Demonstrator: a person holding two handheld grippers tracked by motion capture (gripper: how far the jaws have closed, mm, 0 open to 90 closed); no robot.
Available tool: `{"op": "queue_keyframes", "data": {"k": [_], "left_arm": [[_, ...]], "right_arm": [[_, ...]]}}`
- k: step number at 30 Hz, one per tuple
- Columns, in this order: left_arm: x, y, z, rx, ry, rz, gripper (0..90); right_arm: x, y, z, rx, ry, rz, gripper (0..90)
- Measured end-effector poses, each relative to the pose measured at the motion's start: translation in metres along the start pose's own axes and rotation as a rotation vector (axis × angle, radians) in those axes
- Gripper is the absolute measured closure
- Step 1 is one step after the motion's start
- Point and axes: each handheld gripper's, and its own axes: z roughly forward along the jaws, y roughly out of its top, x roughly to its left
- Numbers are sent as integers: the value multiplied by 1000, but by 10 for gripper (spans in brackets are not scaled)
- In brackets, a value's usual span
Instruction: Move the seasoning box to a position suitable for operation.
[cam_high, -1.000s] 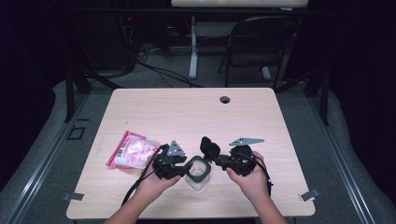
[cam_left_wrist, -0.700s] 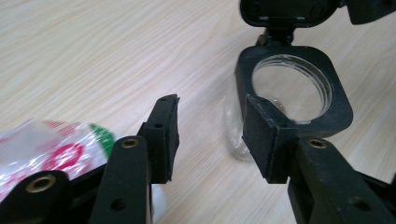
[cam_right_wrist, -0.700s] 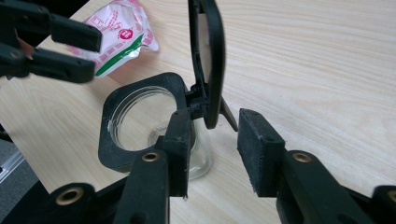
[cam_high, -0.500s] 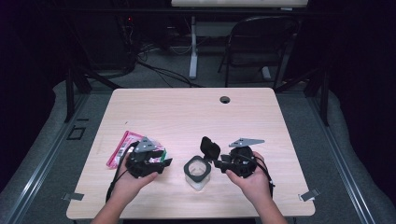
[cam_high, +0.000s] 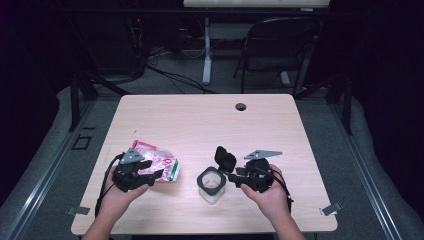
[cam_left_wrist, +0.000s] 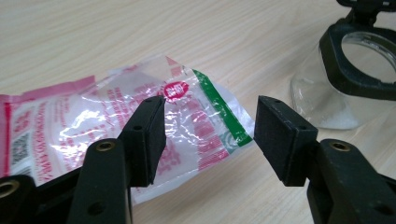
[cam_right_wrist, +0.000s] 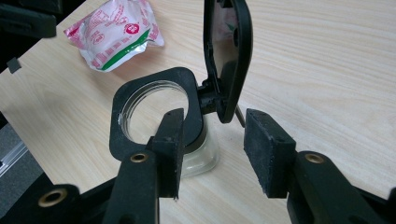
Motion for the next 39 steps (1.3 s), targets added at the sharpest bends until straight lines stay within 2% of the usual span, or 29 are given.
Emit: {"op": "queue_keyframes", "data": {"k": [7,8,11,15,18,21,23,29,34,39], "left_arm": [[-11,-8,24,26,-30,40,388],[-11,-8,24,26,-30,40,387],[-16,-8,35,40,-12,74,376],[-17,-11,42,53,-3,81,365],[-14,-14,43,53,12,79,365],[-8,-17,42,53,-1,63,334],[-7,-19,41,41,5,65,316],[-6,-24,43,36,0,65,269],[-6,-27,46,38,-3,62,270],[-10,-30,48,35,15,92,271]], "right_arm": [[-5,-3,-1,-13,1,27,576],[-6,-4,-1,-12,1,29,575],[-7,-4,0,-9,1,26,574],[-7,-5,0,-12,6,35,573],[-8,-5,-1,-5,5,31,571],[-8,-6,0,-8,6,34,570],[-7,-6,1,-7,8,37,569],[-7,-6,2,-1,9,35,565],[-7,-6,4,-5,10,40,564],[-7,-7,4,1,10,40,561]]}}
